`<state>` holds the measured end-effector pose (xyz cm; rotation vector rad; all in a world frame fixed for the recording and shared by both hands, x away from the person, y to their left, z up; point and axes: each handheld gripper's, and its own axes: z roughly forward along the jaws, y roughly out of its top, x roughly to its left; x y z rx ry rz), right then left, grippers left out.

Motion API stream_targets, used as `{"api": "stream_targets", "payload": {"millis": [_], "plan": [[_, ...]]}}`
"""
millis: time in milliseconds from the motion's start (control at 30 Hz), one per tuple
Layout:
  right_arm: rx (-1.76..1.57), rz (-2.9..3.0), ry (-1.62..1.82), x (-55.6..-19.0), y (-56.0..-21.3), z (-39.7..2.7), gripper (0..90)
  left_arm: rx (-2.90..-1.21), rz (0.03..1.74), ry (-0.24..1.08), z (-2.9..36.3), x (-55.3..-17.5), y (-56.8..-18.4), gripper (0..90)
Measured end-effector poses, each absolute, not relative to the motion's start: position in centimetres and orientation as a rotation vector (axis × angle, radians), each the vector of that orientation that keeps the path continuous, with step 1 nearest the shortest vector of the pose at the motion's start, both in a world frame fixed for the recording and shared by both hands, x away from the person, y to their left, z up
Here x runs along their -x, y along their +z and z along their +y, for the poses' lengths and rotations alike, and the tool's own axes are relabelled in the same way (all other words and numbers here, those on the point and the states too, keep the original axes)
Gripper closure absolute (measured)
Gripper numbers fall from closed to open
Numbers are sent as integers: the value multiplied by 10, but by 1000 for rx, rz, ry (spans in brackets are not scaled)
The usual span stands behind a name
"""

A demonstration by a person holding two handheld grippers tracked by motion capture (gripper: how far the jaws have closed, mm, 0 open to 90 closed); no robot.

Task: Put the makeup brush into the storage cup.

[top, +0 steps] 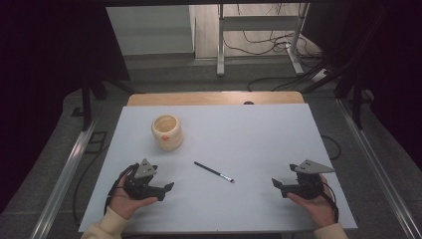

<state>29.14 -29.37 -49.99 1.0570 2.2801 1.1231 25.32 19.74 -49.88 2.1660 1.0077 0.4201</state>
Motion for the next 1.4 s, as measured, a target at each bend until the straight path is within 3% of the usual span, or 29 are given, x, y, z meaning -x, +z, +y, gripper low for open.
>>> {"api": "stream_targets", "payload": {"millis": [567, 1067, 1400], "plan": [[-1059, 2279, 1111, -290, -500, -294, 135, -2248, 833, 440, 167, -272, -485, 179], [-1064, 2282, 1104, -291, -501, -294, 136, -2287, 785, 429, 155, -287, -486, 176], [-1066, 2285, 1106, -291, -502, -294, 136, -2362, 625, 375, 136, -302, -479, 184]]}}
